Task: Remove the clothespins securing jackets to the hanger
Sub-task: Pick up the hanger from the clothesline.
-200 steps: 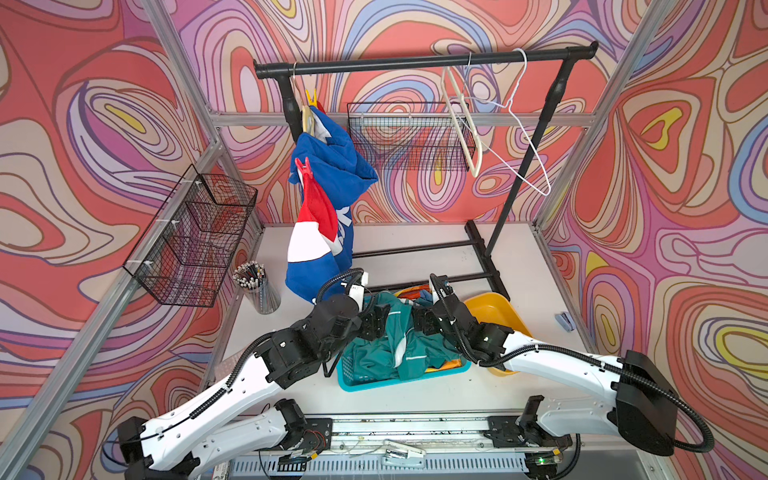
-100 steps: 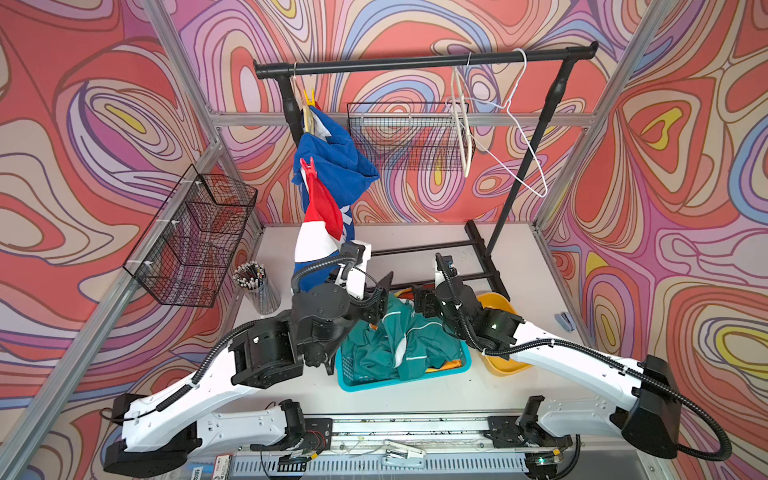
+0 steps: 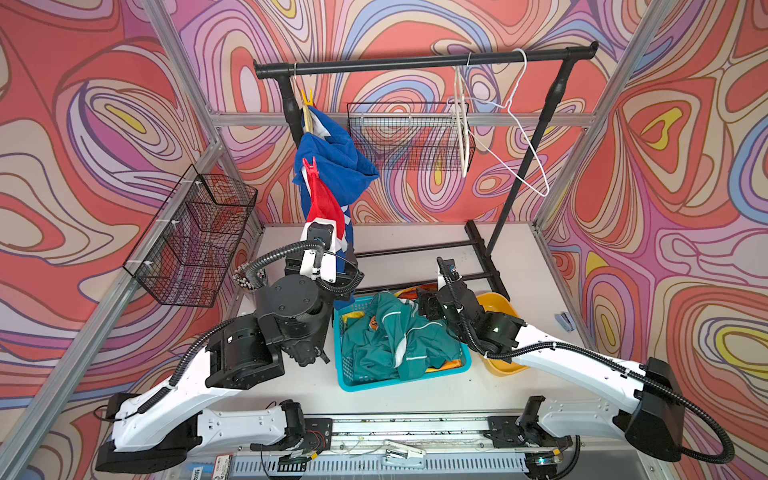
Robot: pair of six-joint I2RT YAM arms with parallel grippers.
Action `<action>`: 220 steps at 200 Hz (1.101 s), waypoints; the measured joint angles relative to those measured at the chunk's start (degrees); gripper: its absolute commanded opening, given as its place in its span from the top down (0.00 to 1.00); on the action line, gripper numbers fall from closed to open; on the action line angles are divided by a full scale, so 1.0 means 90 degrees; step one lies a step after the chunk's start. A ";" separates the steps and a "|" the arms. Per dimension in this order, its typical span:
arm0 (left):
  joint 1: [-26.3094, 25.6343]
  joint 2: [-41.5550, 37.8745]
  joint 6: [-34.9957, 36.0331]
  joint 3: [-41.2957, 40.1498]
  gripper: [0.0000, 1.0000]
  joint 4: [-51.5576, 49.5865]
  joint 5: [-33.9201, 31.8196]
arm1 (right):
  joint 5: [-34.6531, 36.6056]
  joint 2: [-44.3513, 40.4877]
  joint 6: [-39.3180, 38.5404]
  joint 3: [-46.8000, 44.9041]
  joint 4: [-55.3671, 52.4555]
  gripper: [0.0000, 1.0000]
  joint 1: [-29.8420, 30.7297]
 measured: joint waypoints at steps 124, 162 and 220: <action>0.1826 0.0568 0.0255 0.1411 0.26 -0.0498 0.1001 | -0.0012 0.0291 -0.0296 -0.0002 0.0051 0.08 0.0000; 0.2688 0.0872 -0.0610 0.1681 0.30 -0.1409 0.2327 | -0.0007 0.0291 -0.0359 -0.0027 0.0083 0.07 0.0000; 0.3585 0.1549 -0.1120 0.1970 0.62 -0.1940 0.3687 | 0.0068 0.0291 -0.0391 -0.0075 0.0095 0.07 0.0000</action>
